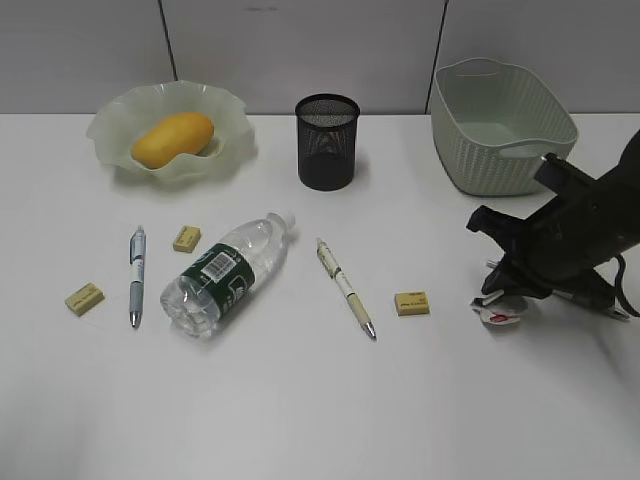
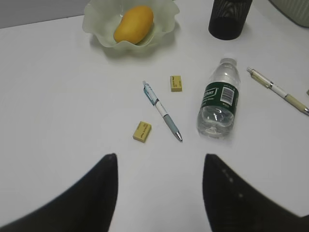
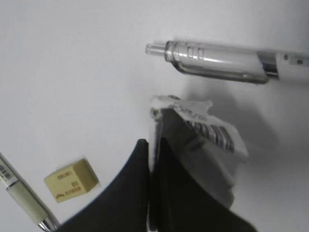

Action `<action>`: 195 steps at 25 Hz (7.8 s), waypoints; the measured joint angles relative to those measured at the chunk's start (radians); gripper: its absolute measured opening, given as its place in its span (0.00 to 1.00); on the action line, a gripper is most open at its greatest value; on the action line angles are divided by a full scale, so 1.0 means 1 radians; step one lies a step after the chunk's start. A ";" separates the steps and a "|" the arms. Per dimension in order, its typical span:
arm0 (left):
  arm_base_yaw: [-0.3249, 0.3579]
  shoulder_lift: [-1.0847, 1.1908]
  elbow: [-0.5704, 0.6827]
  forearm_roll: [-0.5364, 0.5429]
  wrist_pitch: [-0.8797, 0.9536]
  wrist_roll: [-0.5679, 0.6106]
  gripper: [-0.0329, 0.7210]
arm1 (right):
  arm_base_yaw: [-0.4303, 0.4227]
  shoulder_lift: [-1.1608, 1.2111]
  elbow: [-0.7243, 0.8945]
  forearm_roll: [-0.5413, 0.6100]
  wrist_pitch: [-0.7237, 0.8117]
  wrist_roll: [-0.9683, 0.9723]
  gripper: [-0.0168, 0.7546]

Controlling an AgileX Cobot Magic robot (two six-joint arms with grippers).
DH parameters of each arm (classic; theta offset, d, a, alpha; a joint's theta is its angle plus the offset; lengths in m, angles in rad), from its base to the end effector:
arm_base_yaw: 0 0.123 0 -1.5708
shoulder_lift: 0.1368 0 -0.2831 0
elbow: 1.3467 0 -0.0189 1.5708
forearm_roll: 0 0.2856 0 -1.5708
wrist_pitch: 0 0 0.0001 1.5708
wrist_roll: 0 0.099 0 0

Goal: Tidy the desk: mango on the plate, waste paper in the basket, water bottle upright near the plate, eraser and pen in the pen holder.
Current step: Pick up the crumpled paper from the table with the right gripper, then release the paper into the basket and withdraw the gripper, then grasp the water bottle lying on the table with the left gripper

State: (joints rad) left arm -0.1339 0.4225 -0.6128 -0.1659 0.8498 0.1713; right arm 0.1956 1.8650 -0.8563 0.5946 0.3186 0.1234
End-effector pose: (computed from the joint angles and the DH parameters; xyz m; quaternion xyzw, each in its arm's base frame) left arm 0.1098 -0.0272 0.3169 0.1150 0.8675 -0.0719 0.4786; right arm 0.3324 0.0836 0.0737 0.2251 0.9518 0.1596 0.1338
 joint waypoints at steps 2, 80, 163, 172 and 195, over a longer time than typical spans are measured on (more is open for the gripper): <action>0.000 0.000 0.000 0.001 0.000 0.000 0.61 | 0.000 -0.003 -0.012 -0.004 0.029 -0.002 0.04; 0.000 0.000 0.000 -0.005 0.015 0.000 0.61 | -0.049 -0.152 -0.662 -0.486 0.694 -0.132 0.78; -0.306 1.226 -0.730 -0.037 0.071 0.039 0.74 | -0.035 -1.803 0.282 -0.504 0.896 -0.139 0.65; -0.352 1.522 -1.060 0.056 0.342 0.020 0.84 | -0.035 -1.803 0.282 -0.505 0.897 -0.139 0.66; -0.396 1.855 -1.190 0.102 0.357 -0.113 0.84 | -0.035 -1.803 0.282 -0.505 0.897 -0.135 0.65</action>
State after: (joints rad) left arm -0.5296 2.2780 -1.8028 -0.0642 1.2071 0.0585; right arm 0.1606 0.0624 -0.5742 0.0897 1.2157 -0.0114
